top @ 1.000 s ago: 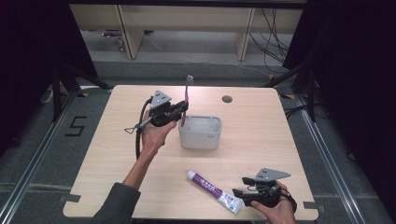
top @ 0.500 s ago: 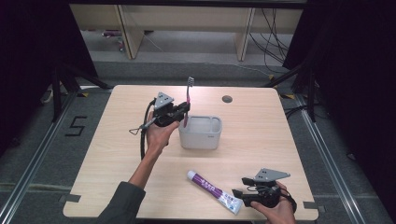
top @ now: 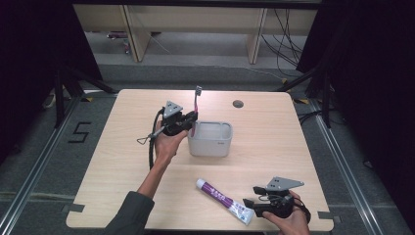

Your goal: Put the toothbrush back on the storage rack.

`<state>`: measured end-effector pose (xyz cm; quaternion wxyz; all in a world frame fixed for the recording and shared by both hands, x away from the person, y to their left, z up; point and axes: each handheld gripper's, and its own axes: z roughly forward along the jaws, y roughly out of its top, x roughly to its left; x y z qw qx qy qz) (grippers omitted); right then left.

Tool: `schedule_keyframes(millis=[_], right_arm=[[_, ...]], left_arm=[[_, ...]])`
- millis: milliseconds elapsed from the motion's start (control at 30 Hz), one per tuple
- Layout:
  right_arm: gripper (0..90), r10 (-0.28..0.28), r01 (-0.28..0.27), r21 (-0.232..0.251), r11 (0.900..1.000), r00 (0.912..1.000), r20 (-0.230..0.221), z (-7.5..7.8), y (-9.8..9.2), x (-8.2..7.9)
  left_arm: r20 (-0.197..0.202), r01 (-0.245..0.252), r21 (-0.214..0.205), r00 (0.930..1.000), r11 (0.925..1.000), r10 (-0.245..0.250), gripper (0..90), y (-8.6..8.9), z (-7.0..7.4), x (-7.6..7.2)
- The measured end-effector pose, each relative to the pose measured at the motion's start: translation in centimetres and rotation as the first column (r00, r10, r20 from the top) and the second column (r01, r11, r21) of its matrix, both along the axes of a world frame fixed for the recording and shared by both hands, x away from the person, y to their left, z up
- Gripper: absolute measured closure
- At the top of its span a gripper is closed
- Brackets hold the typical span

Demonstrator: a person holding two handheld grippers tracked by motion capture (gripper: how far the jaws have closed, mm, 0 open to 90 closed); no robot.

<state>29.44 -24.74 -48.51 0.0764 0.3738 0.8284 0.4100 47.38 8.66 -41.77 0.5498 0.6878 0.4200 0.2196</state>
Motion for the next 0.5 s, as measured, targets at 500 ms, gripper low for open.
schedule_keyframes(millis=[500], right_arm=[[38.7, 0.012, -0.012, -0.015, 0.9998, 0.9998, 0.013, 0.0, 0.0, 0.1]], left_arm=[[-0.018, -0.033, 0.023, 0.9993, 0.9992, 0.033, 81.4, 0.8, -1.5, 0.2]])
